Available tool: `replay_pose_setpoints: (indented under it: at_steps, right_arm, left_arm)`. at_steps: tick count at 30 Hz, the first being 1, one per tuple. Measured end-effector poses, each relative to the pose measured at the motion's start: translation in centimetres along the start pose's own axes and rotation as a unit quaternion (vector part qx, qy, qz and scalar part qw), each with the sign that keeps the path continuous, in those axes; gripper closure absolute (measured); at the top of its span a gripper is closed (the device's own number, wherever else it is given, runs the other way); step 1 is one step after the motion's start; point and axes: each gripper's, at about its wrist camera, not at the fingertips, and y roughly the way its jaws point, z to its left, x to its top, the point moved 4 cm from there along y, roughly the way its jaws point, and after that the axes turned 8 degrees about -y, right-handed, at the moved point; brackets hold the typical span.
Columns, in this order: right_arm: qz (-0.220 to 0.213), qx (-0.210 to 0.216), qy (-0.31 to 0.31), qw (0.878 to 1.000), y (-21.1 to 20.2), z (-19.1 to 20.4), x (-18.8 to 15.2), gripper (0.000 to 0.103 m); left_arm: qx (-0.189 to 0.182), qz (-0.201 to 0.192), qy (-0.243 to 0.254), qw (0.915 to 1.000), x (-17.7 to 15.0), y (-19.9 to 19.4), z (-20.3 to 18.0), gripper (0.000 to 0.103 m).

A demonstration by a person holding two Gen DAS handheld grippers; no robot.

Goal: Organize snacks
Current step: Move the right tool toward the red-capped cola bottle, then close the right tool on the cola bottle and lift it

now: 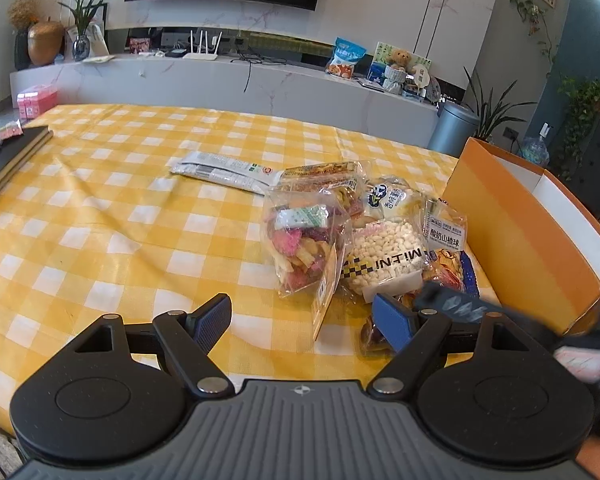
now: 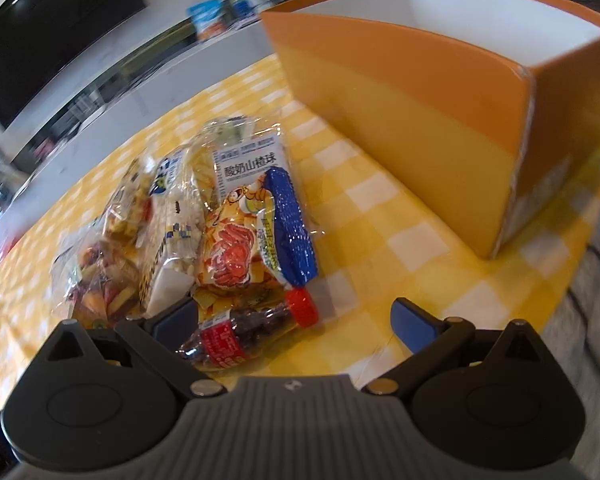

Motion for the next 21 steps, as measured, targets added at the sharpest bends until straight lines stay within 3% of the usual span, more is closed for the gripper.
replay_pose_setpoints:
  at_steps: [5, 7, 10, 11, 12, 13, 21]
  right_arm:
    - [-0.034, -0.007, -0.037, 0.999, -0.4, 1.7, -1.6, 0.004]
    - [-0.03, -0.013, -0.06, 0.998, -0.5, 1.8, -1.6, 0.01]
    - [-0.037, -0.016, -0.072, 0.997, -0.8, 1.1, -1.3, 0.044]
    - [-0.036, -0.022, -0.076, 0.996, -0.7, 0.6, -1.1, 0.064]
    - [-0.034, -0.024, -0.079, 0.996, -0.7, 0.1, -1.0, 0.078]
    - [-0.029, -0.02, -0.08, 0.996, -0.8, -0.3, -0.9, 0.083]
    - [0.008, 0.009, -0.09, 0.996, -1.2, -3.5, 0.2, 0.092]
  left_arm:
    - [0.005, 0.001, -0.016, 0.9999, 0.3, 0.0, 0.8, 0.013]
    - [0.0, 0.005, -0.026, 0.9997, 0.3, 0.0, 1.0, 0.013]
    - [0.0, 0.002, -0.023, 0.9997, 0.4, -0.2, 0.9, 0.013]
    - [0.001, 0.002, -0.022, 0.9998, 0.4, -0.3, 0.9, 0.013]
    - [0.0, 0.001, -0.022, 0.9997, 0.4, -0.4, 0.9, 0.013]
    - [-0.001, 0.002, -0.025, 0.9997, 0.4, -0.4, 0.9, 0.013]
    - [-0.007, -0.006, -0.039, 0.9992, 0.8, -1.2, 1.2, 0.013]
